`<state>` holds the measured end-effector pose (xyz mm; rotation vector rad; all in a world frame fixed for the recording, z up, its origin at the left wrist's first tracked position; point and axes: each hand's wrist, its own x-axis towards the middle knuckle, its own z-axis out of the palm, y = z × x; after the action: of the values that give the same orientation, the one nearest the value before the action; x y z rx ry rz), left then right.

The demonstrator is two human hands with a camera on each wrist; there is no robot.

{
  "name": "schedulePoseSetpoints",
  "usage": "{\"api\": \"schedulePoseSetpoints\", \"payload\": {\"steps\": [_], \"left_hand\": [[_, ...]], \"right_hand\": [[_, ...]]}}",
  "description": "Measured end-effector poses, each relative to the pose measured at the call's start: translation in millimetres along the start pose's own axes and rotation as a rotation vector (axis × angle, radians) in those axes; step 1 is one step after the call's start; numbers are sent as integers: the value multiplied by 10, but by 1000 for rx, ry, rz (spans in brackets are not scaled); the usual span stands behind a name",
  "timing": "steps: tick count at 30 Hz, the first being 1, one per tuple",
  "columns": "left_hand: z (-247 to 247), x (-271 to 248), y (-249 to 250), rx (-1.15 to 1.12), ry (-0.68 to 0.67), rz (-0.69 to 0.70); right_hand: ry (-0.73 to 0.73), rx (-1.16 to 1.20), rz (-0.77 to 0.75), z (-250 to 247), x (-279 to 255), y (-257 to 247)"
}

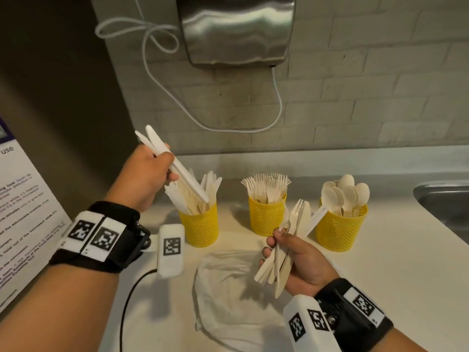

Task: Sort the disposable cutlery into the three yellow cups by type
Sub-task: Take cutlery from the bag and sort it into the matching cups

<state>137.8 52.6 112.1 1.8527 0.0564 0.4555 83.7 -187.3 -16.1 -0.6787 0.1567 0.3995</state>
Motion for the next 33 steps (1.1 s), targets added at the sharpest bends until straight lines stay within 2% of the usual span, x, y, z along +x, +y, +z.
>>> {"api": "schedulePoseSetpoints", "payload": {"steps": [5, 8, 10, 11, 13, 15, 17, 19, 22, 24, 26, 29, 33], "left_hand": [[198, 173, -214, 474, -90, -43], [346, 182, -330, 601, -146, -97], [383, 152, -358, 591, -92, -103], [392, 103, -329, 555, -15, -67], [446, -101, -214, 497, 120, 89], [583, -352, -167, 551, 131, 254], [753, -531, -214, 603, 39, 379], [871, -622, -256, 538, -200, 366], [982, -727, -265, 133, -682, 33], [1046, -768, -313, -159, -840, -120], [1067, -762, -368, -248, -887, -152], [1061, -736, -388, -187, -852, -124], [1101, -740, -323, -216, -800, -169]], "right_hand": [[17, -49, -24, -54, -41, -19], [2, -112, -21, -94, -71, -42], [-35, -128, -25, -118, -85, -56], [-52, -131, -28, -136, -88, -63], [-50, -155, -17, -147, -95, -65], [-51, -172, 2, -138, -108, -60], [-59, -190, 20, -116, -123, -50], [-77, -210, 47, -97, -134, -35], [-119, -246, 113, -87, -150, -18], [-153, -294, 151, -97, -163, -4], [-194, -335, 168, -133, -166, -6], [-197, -392, 183, -173, -183, -33], [-144, -422, 204, -172, -208, -32]]}}
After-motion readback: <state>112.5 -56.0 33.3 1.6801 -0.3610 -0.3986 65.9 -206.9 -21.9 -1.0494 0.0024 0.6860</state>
